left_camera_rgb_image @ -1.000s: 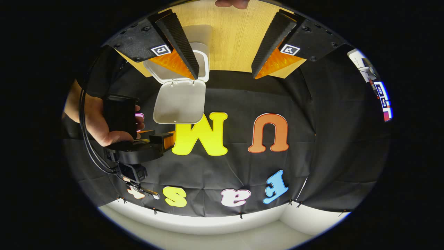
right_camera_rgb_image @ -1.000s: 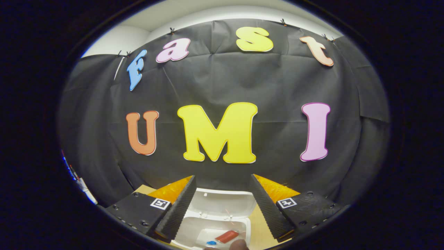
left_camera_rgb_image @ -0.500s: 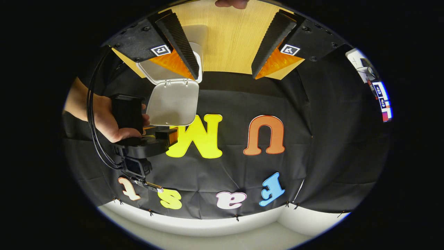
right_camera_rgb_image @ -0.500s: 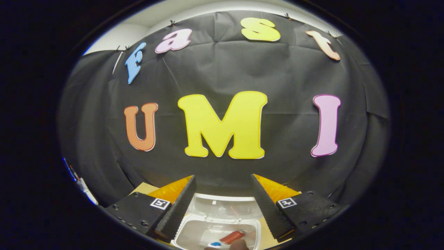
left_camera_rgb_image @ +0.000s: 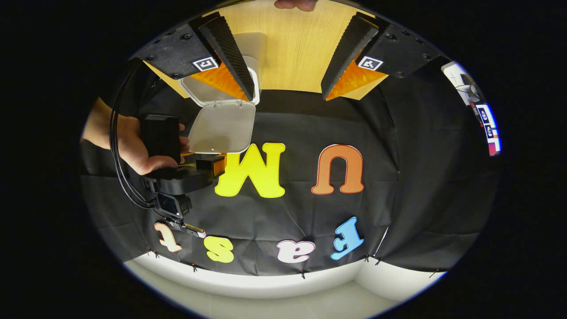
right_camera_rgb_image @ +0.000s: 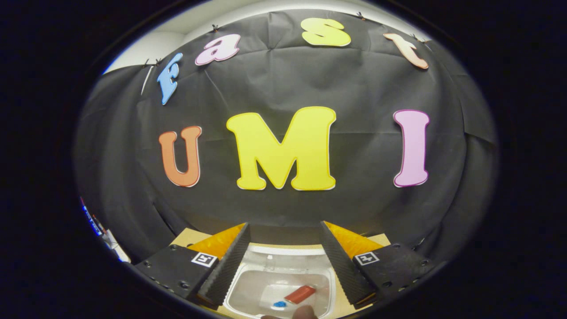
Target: Press the lid of the desktop garbage bin to open it, pick up the crumpled paper on the desktop and throw it into the bin, then pick up the pop can on the desktop and drop it into the bin, and finally close the garbage bin lid.
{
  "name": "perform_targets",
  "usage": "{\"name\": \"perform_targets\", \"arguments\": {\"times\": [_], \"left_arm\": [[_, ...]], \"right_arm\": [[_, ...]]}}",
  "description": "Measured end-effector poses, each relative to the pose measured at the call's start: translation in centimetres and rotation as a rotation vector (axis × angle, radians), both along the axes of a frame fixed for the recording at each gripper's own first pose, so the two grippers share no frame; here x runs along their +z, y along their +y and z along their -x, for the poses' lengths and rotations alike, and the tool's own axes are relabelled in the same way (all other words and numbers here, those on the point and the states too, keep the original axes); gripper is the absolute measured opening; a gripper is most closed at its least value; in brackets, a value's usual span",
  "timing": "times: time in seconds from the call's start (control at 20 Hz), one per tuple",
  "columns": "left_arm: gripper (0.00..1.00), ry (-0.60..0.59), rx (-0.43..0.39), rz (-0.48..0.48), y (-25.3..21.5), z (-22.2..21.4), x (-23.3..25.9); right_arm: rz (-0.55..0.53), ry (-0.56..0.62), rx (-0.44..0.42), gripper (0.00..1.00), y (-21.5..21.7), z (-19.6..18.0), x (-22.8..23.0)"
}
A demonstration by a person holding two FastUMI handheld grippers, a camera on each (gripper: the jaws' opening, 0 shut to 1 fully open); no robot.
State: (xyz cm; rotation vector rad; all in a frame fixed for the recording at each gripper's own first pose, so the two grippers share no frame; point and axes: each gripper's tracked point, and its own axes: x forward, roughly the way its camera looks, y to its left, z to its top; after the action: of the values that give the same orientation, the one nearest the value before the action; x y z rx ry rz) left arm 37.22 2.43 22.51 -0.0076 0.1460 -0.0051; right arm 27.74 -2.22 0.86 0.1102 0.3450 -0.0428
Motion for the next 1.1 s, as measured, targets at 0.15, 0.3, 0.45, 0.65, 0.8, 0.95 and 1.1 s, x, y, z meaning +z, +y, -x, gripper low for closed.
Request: {"name": "perform_targets", "arguments": {"times": [0.15,0.3,0.45,0.65,0.8,0.95,1.1], "left_arm": [[0.98,0.000,-0.017,0.005,-0.4,0.9,0.0],[0.98,-0.005,-0.035,0.007,-0.7,1.7,0.1],[0.98,-0.009,-0.053,0.004,-0.9,2.7,0.2],[0.98,-0.007,-0.067,0.002,-0.8,2.9,0.1],[0.98,-0.004,-0.069,0.001,-0.8,3.1,0.0],[0.98,-0.006,-0.065,0.003,-0.6,3.4,0.0],[0.98,-0.007,-0.058,0.004,-0.3,3.7,-0.3]], "right_arm": [[0.010,0.021,0.013,0.96,0.4,2.2,-1.1],[0.003,0.051,0.013,0.96,0.8,4.6,-2.7],[-0.007,0.087,0.010,0.96,1.0,6.5,-4.9],[-0.012,0.139,-0.003,0.96,1.0,8.5,-7.8],[-0.012,0.171,-0.005,0.94,1.0,9.3,-9.7],[-0.006,0.192,-0.008,0.96,1.3,10.1,-11.1],[-0.002,0.213,-0.004,0.97,1.4,10.8,-12.4]]}}
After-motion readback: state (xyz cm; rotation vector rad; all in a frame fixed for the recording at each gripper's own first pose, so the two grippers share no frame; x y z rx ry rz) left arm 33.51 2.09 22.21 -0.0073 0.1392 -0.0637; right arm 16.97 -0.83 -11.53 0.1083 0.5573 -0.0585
